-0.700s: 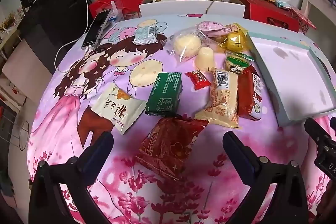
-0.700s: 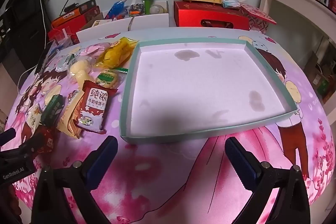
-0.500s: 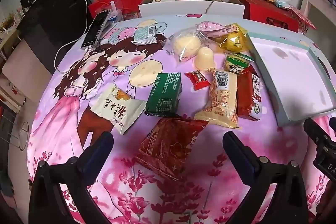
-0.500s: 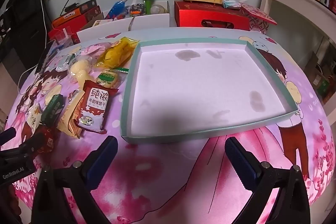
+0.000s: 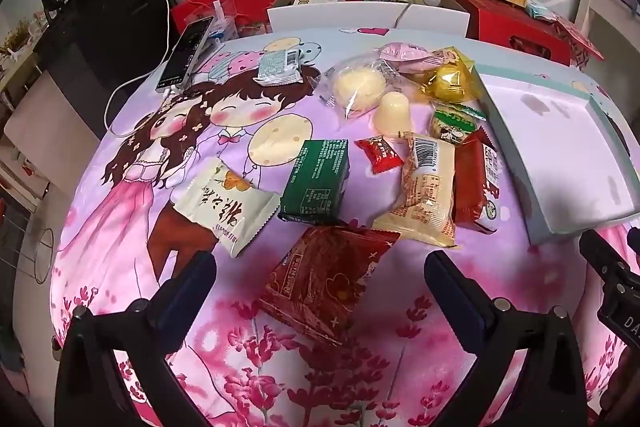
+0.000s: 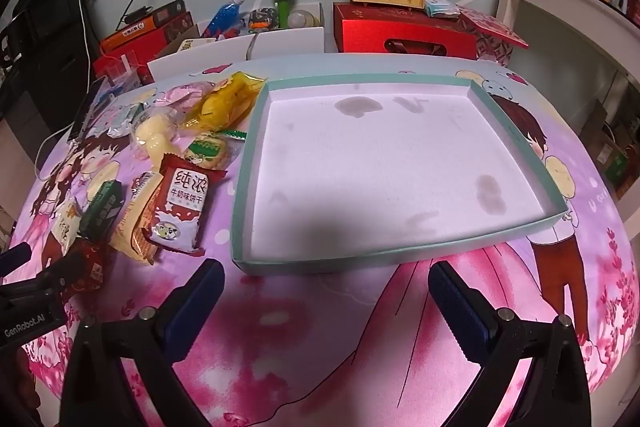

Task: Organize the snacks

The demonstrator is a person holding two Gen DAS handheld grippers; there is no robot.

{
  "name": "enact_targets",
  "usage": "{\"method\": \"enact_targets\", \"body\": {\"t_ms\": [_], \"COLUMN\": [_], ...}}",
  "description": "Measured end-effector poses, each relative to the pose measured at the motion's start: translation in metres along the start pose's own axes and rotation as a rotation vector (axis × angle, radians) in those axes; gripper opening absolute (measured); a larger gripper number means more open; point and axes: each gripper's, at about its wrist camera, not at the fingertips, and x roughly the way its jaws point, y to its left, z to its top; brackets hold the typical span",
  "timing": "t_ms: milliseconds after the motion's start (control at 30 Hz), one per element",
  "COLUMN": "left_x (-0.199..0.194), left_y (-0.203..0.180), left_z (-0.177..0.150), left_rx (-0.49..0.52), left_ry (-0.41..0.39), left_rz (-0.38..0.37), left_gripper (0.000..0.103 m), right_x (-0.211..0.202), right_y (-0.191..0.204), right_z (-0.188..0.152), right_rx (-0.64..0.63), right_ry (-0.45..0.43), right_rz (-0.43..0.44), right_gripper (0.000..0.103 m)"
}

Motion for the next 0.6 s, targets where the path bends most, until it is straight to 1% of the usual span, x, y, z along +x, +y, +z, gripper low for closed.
{"method": "enact_targets", "body": {"t_ms": [600], "left_x": [0.0024], "left_y": [0.0011], "left_z": [-0.0009], "left_rx": [-0.006], "left_ry": [0.004], "left_rz": [0.005], "left_gripper": [0.103], "right_x": [0.0004], "right_y": [0.0009], "right_z": [-0.0004], "right_rx": [0.002], "right_ry": [0.0], "right_rz": [0.001], "right_gripper": [0.103]}}
